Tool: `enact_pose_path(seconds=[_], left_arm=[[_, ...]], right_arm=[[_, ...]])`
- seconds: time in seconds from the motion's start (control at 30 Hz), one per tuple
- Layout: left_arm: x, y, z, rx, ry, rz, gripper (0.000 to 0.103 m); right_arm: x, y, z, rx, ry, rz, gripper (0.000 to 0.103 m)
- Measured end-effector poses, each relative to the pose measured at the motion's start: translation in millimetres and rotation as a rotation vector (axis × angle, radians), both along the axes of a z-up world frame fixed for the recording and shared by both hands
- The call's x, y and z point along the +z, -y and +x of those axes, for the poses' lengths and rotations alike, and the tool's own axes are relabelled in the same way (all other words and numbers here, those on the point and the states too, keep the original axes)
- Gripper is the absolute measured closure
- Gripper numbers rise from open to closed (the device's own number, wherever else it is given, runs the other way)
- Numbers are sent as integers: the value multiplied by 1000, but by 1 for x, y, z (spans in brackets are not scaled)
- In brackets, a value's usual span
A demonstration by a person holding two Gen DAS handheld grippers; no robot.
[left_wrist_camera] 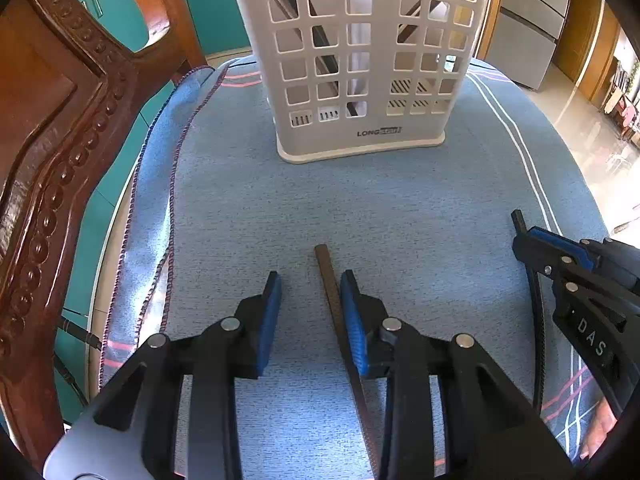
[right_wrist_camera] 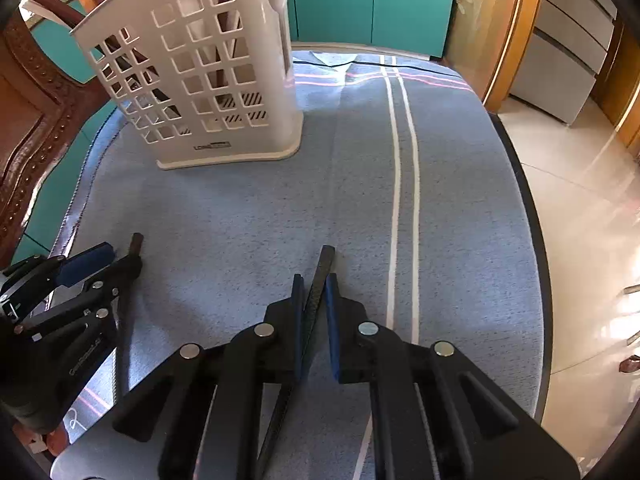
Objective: Organize utensils
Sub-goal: 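Close the left tool on a dark brown chopstick while the right grasps a black one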
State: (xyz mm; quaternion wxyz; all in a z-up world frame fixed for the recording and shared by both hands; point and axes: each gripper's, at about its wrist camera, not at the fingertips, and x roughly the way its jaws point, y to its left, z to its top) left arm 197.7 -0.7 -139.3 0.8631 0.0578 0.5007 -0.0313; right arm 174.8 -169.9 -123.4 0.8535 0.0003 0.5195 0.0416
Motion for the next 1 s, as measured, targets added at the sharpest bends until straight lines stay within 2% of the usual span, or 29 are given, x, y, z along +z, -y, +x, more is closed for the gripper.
enact_pose_path(seconds=[0.2,0.27,0.37,0.6,0.67,0.77,0.9,1.0], left_arm=[[0,-1,0,9,6,19,65],[0,0,0,15,7,22,62],[0,0,0,16,9,23,62],[-1,-1,1,17,9,18,62],[0,0,0,18,8,18,62],[0,0,0,20,9,20,62],[0,4,-3,18,9,16,66],[1,7,-4,6,8,7,76]], right_arm=[[0,-8,-2,9,13,-48,82],[-1,-8,-2,6,23,-78,72],[-1,-9,-2,2,28,-88,70],[-1,-6,-2,7,26,-74,71],[-1,-7,0,16,23,-60,79],[-1,-9,-1,28,23,-63,85],[0,-9,-3,32,23,-55,89],[0,-7,-2,32,24,-49,90]])
